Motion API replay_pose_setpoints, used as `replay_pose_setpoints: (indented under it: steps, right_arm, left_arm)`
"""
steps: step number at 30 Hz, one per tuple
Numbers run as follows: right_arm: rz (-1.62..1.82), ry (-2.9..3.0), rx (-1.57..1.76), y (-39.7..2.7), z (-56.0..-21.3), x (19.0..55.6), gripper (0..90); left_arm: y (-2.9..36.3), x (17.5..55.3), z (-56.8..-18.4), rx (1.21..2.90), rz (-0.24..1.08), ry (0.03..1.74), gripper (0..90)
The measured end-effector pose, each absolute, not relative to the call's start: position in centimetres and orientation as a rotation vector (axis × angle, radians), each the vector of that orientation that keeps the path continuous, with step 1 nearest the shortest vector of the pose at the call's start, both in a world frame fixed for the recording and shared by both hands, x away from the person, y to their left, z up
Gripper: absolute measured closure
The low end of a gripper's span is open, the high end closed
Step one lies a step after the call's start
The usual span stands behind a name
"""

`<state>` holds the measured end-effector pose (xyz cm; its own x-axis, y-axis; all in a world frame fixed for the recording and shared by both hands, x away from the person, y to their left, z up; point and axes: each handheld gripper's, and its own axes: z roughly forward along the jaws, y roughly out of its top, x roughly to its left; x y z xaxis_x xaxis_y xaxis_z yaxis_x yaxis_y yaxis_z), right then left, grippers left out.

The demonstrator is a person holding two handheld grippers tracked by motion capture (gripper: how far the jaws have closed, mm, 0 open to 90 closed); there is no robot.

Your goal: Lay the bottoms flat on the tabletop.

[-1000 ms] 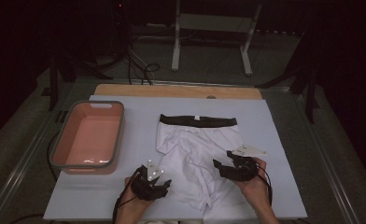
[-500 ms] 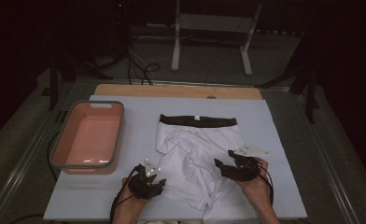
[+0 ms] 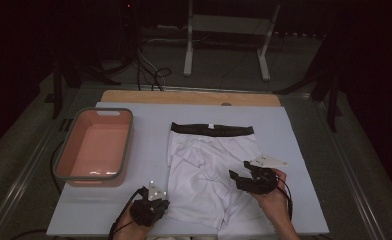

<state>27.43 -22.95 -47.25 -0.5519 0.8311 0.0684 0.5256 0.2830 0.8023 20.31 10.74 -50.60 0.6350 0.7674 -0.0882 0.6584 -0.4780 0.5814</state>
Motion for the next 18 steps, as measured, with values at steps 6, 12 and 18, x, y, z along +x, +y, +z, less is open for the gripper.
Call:
replay_pose_setpoints:
  steps: [6, 12, 18]
  right_arm:
    - [1.158, 2.203, 1.218, -22.8, -47.3, 27.5, 33.5]
    - [1.157, 2.200, 1.223, -22.8, -47.2, 27.6, 33.5]
    - [1.156, 2.193, 1.221, -23.1, -47.2, 27.6, 33.4]
  left_arm:
    - [11.2, 18.4, -50.4, 2.282, 0.245, 1.096, 88.1]
    - [11.5, 17.3, -50.4, 2.317, 0.219, 1.060, 88.1]
    - [11.2, 18.1, -49.8, 2.265, 0.312, 1.072, 56.0]
